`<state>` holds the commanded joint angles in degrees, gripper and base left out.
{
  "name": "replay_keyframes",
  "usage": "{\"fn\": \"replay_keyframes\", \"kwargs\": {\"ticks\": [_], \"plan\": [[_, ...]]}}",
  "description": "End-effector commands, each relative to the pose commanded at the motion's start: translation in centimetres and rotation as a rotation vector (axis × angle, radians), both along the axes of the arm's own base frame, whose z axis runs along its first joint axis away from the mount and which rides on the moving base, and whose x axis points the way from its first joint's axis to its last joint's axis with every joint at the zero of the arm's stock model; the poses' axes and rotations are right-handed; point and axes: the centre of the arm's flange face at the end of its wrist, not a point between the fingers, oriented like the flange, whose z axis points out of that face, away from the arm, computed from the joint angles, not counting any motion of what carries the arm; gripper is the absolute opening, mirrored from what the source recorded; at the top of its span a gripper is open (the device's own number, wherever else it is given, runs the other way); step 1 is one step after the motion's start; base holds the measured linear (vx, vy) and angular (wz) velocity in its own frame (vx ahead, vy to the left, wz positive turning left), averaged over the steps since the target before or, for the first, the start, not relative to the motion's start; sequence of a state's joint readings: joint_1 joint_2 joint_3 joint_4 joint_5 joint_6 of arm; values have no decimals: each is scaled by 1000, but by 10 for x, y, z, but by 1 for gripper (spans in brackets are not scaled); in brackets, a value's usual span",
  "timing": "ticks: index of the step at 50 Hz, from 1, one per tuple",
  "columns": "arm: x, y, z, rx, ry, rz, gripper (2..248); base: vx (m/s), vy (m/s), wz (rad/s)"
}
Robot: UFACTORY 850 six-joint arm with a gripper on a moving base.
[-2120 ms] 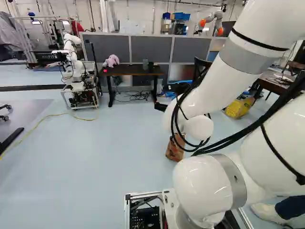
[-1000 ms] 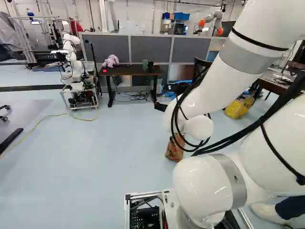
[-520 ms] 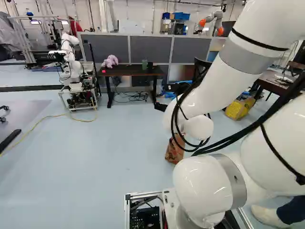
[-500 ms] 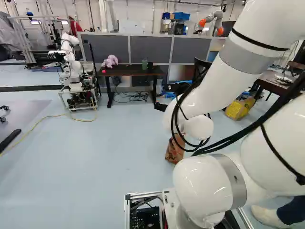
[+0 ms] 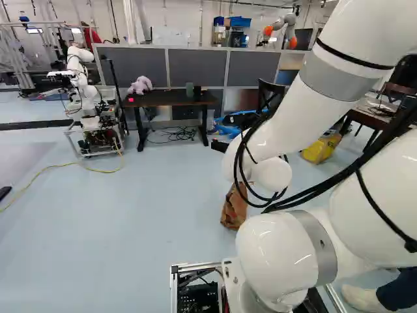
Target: Pick up the bag on the ground and place it on the table
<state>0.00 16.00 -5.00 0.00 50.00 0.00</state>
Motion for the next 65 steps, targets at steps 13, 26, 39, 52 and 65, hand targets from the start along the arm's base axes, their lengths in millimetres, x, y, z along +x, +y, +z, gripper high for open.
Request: {"fn": "replay_keyframes", "kwargs": {"ticks": [13,26,39,52,65], "plan": [[0,0,0,0,0,0,247,96,-85,-192],[0,0,0,0,0,0,247,98,-85,-195],[0,0,0,0,0,0,247,103,-79,-162],[9,-1,1,0,4,-4,247,51,-20,-8],[25,0,3,0,10,-1,247,-3,1,0]]}}
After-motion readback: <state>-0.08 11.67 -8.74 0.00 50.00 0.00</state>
